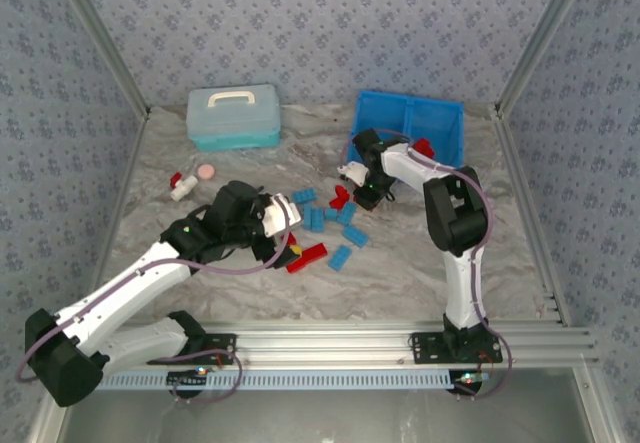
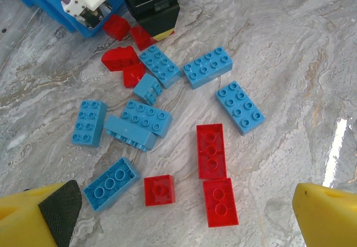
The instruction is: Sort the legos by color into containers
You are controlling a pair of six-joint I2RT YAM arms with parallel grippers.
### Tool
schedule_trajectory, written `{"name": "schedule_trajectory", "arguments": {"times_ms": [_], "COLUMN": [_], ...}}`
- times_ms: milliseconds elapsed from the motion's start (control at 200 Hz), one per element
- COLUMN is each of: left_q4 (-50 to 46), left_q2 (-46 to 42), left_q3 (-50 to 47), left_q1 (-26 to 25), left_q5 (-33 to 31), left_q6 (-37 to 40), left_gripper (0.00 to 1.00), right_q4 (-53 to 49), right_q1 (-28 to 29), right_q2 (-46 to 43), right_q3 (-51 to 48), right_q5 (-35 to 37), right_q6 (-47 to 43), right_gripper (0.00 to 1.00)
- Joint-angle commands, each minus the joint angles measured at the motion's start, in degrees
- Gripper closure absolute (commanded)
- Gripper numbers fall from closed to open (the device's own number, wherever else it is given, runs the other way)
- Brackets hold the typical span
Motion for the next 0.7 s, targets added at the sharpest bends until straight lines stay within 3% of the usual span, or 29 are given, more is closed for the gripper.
{"name": "schedule_trajectory", "arguments": {"times_ms": [0,210,370,460,570,695], "left_q4": [0.3,4.5,5.3,5.1,5.4,6.2], "left_q2": [-1.4,-6.2,-6.6,-6.9,-8.1,-9.6], "left_q3": [0.8,-2.1,-2.7,-2.7,-2.8,-3.2], "left_q1": [-0.6,-0.6,-0.6,-0.6,-0.6,-0.6], "left_q5": [1.3,0.2,-2.3,-2.7,-2.2,-1.6], "left_q6": [-0.1,-0.4,0.4,0.7,0.9,0.8], "left_gripper": [0.01,0.01,0.01,0.01,0.01,0.01], "right_q4": [-0.1,5.8,6.8,7.9,9.4,3.4], "right_q1": [1.0,-0.7,-7.6,-13.1,-13.1,-14.8], "right_q2": [-6.8,-22.5,-27.1,-26.1,-21.6,-12.1], "right_q3": [-2.3,-6.7,-5.0,-3.7,-1.2,8.0], "right_q5": [1.3,4.6,9.9,9.5,15.6,20.3], "right_q6": [5.4,18.2,29.8,36.8,36.5,39.6], "right_gripper": [0.81,0.78,0.78,0.77,0.75,0.75]}}
